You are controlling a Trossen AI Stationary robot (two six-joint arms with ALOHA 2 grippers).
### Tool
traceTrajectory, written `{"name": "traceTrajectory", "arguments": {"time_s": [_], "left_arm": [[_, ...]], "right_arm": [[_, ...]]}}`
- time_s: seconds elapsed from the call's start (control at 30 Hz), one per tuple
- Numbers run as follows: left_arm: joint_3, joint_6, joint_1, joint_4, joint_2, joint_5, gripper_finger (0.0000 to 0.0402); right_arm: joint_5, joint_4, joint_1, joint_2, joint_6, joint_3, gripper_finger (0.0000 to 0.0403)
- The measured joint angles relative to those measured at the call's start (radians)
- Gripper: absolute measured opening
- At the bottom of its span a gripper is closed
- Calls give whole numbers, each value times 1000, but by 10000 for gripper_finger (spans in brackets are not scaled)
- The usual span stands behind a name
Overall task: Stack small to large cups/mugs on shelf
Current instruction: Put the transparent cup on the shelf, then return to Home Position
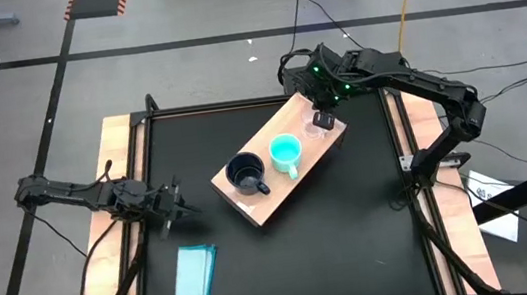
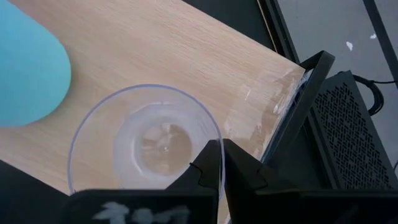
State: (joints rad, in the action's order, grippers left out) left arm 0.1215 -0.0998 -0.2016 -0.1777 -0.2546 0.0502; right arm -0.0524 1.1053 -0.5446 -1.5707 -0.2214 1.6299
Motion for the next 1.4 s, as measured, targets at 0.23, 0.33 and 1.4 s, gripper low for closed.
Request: {"name": "traceTrajectory", "arguments": {"time_s": [0.23, 0.33, 1.4], "left_arm": [[0, 0, 0, -1, 0, 0, 26], [0, 0, 0, -2, 0, 0, 26], [0, 7, 0, -6, 0, 1, 26]], "right_arm": [[0, 2, 0, -1, 0, 0, 0], [0, -4, 0, -1, 7, 0, 1], [-54, -76, 3, 107, 25, -3, 135]]}}
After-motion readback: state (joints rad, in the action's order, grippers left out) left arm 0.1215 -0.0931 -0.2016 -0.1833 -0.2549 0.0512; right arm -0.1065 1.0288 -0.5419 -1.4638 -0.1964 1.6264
